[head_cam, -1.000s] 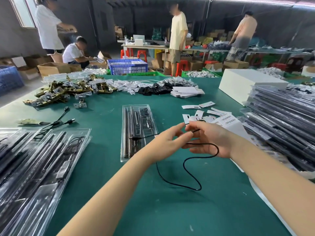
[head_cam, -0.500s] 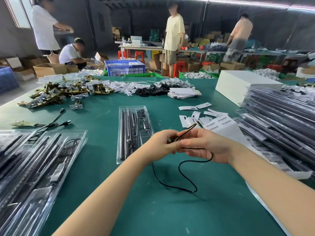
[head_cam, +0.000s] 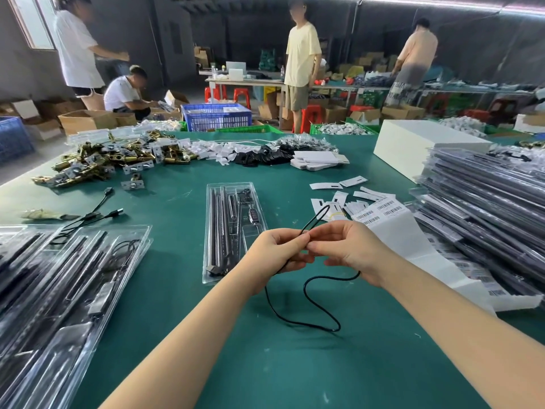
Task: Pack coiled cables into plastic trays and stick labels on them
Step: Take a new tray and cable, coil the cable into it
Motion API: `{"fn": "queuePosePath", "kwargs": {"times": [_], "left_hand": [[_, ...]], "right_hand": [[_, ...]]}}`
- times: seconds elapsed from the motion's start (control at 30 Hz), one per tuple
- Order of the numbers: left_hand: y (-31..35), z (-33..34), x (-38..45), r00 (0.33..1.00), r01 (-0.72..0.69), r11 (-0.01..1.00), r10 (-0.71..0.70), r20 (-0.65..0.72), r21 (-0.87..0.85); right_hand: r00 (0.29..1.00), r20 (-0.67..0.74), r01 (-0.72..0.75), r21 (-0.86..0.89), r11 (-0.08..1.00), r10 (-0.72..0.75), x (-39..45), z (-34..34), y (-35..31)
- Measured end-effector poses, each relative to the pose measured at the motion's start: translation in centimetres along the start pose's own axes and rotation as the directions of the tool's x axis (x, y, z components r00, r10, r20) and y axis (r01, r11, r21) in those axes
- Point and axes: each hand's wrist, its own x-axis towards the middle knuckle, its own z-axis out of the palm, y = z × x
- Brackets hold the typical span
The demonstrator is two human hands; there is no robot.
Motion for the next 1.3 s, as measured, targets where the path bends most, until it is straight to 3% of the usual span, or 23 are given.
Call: {"fn": "queuePosePath", "kwargs": {"times": [0.07, 0.3, 0.4, 0.5, 0.6, 0.7, 0.8, 0.87, 1.0, 1.07, 1.2, 1.3], "left_hand": [[0.2, 0.1, 0.0, 1.000, 0.020, 0.999, -0.020, 0.002, -0.041], [0.4, -0.1, 0.1, 0.991, 0.083, 0.979, -0.100, -0.087, -0.187], [0.1, -0.6, 0.4, 0.983, 0.045, 0.994, -0.062, -0.176, -0.096], [-0.1, -0.8, 0.7, 0.963, 0.018, 0.998, -0.035, -0.266, -0.065], [0.2, -0.9, 1.1, 0.931, 0.009, 0.979, -0.082, -0.354, -0.202], [0.6, -0.7, 1.4, 0.911, -0.010, 0.962, -0.104, -0.398, -0.273], [0.7, 0.0, 1.2, 0.937, 0.000, 0.978, -0.073, -0.341, -0.209], [0.7, 0.5, 0.9, 0.958, 0.027, 0.998, -0.041, -0.283, -0.053], [0.5, 1.1, 0.7, 0.983, 0.100, 0.970, -0.062, -0.171, 0.223], [0.6, 1.3, 0.4, 0.979, 0.164, 0.962, -0.131, -0.158, 0.218], [0.3, 0.9, 0.5, 0.948, 0.304, 0.953, -0.301, -0.108, 0.010], [-0.1, 0.2, 0.2, 0.968, 0.249, 0.959, -0.249, -0.019, 0.134]], "right_hand": [[0.999, -0.036, 0.022, -0.091, 0.996, -0.025, 0.0, 0.1, -0.1], [0.979, -0.203, -0.019, -0.075, 0.997, 0.003, 0.3, 0.3, 0.4], [0.958, -0.277, 0.048, -0.120, 0.992, -0.080, 0.1, -0.2, 0.5], [0.910, -0.374, 0.178, -0.043, 0.983, -0.181, -0.3, -0.8, 0.7], [0.953, -0.291, 0.141, 0.175, 0.974, -0.086, -1.1, -0.8, 1.0], [0.979, -0.203, 0.010, 0.209, 0.978, 0.034, -1.5, -0.3, 1.9], [0.972, -0.229, 0.034, 0.338, 0.941, 0.047, -1.2, 0.6, 2.3], [0.958, -0.283, 0.072, 0.371, 0.926, 0.039, -0.8, 1.3, 2.1], [0.936, -0.351, 0.125, 0.247, 0.961, -0.032, 0.3, 2.1, 1.6], [0.929, -0.361, 0.137, 0.144, 0.980, -0.077, 0.7, 2.2, 1.6], [0.934, -0.313, 0.159, -0.069, 0.985, -0.172, 1.0, 2.1, 1.4], [0.945, -0.254, 0.170, -0.152, 0.974, -0.204, 0.9, 2.0, 1.3]]}}
